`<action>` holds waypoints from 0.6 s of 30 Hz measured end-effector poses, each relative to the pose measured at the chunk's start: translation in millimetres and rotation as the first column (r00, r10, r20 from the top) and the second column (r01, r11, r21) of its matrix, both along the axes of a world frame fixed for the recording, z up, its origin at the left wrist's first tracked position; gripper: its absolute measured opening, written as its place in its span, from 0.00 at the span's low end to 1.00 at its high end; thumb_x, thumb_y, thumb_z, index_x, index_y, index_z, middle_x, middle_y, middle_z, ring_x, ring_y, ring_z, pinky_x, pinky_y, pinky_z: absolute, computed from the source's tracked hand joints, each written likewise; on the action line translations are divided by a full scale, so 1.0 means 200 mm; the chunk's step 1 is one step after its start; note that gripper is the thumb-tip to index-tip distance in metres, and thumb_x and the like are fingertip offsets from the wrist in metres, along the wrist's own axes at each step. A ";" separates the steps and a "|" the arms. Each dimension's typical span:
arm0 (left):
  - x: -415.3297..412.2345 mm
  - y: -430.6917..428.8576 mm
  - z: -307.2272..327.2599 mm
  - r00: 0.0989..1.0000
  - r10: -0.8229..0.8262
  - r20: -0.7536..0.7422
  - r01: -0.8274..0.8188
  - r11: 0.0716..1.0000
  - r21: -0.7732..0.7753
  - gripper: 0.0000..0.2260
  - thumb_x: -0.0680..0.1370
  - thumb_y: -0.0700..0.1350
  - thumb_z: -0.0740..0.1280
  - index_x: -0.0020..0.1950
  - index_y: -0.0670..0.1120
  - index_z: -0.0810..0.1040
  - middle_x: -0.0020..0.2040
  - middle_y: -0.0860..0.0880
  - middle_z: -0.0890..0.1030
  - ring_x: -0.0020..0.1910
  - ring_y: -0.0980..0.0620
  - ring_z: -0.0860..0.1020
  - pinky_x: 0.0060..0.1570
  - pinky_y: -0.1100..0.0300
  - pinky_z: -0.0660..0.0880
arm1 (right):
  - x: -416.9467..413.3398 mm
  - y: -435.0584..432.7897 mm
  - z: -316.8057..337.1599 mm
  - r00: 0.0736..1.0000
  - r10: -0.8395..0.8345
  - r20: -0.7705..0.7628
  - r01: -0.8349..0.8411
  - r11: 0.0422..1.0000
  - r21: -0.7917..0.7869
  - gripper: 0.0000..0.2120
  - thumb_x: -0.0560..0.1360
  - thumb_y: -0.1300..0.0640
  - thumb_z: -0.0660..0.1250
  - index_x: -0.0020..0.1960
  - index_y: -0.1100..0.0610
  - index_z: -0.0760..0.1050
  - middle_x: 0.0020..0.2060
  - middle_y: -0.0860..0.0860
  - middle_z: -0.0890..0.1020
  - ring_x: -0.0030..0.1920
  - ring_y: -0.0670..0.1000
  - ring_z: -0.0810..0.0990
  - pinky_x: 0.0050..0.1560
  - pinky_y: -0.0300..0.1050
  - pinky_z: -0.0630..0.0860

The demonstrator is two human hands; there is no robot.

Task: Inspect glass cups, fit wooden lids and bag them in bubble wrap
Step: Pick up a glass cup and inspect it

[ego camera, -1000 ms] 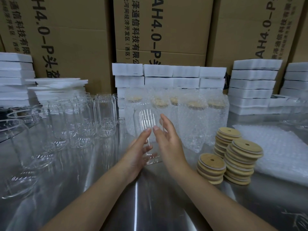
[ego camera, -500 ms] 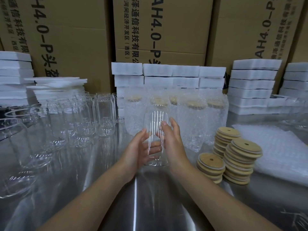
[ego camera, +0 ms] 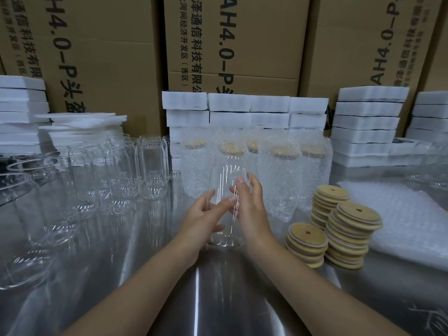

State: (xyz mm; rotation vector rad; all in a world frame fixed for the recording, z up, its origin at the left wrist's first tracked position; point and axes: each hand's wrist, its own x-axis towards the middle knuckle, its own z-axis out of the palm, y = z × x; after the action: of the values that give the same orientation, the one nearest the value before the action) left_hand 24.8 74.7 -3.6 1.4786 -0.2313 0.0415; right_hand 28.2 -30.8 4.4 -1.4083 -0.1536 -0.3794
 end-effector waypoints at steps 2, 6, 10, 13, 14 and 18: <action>0.00 -0.01 0.00 0.997 0.067 0.034 -0.067 0.998 -0.007 0.46 0.60 0.64 0.78 0.73 0.52 0.67 0.49 0.52 0.78 0.40 0.66 0.81 0.38 0.66 0.77 | 0.00 0.00 0.00 1.000 -0.015 -0.001 0.015 1.000 -0.004 0.21 0.78 0.42 0.60 0.69 0.38 0.59 0.55 0.44 0.76 0.52 0.39 0.76 0.67 0.52 0.70; 0.01 -0.01 -0.01 0.994 0.112 0.020 -0.111 0.993 -0.034 0.40 0.61 0.63 0.78 0.69 0.54 0.67 0.49 0.50 0.78 0.38 0.61 0.83 0.37 0.63 0.77 | 0.01 0.00 -0.01 1.000 -0.021 -0.016 0.021 1.000 -0.013 0.24 0.78 0.41 0.60 0.72 0.40 0.59 0.48 0.34 0.72 0.44 0.34 0.80 0.63 0.48 0.72; 0.02 -0.01 0.00 0.994 0.106 -0.011 -0.106 0.992 -0.072 0.31 0.68 0.58 0.74 0.67 0.50 0.70 0.48 0.47 0.82 0.42 0.52 0.84 0.35 0.61 0.78 | 0.02 -0.01 -0.01 0.999 -0.021 -0.042 0.022 1.000 0.015 0.23 0.77 0.40 0.60 0.71 0.40 0.59 0.51 0.36 0.74 0.50 0.40 0.80 0.61 0.47 0.73; 0.02 0.01 0.01 0.998 0.041 -0.041 -0.046 0.989 -0.140 0.21 0.73 0.54 0.70 0.63 0.48 0.73 0.44 0.45 0.84 0.38 0.50 0.84 0.30 0.60 0.78 | 0.02 -0.02 -0.01 0.997 0.010 -0.073 -0.004 0.997 0.079 0.25 0.76 0.39 0.62 0.69 0.42 0.61 0.64 0.50 0.74 0.60 0.51 0.78 0.66 0.56 0.71; 0.02 0.01 0.02 0.999 0.011 -0.046 -0.018 0.988 -0.153 0.20 0.72 0.56 0.71 0.60 0.49 0.75 0.43 0.44 0.85 0.38 0.48 0.84 0.31 0.58 0.79 | 0.02 -0.02 -0.01 0.996 0.031 -0.079 -0.022 0.993 0.114 0.26 0.75 0.40 0.64 0.70 0.44 0.62 0.65 0.52 0.74 0.61 0.52 0.77 0.66 0.57 0.71; 0.02 0.03 0.03 0.993 -0.101 -0.063 0.089 0.982 -0.164 0.19 0.67 0.61 0.68 0.53 0.53 0.78 0.48 0.38 0.85 0.47 0.39 0.83 0.49 0.43 0.79 | 0.02 -0.03 0.02 0.984 0.155 -0.090 -0.124 0.951 0.283 0.35 0.65 0.38 0.73 0.68 0.46 0.66 0.58 0.52 0.79 0.50 0.52 0.84 0.55 0.62 0.78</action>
State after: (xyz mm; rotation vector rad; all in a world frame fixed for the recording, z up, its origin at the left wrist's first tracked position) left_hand 28.9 81.0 2.0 1.3038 -0.2349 -0.0683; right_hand 31.6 -36.7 9.1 -1.1316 -0.1038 -0.1946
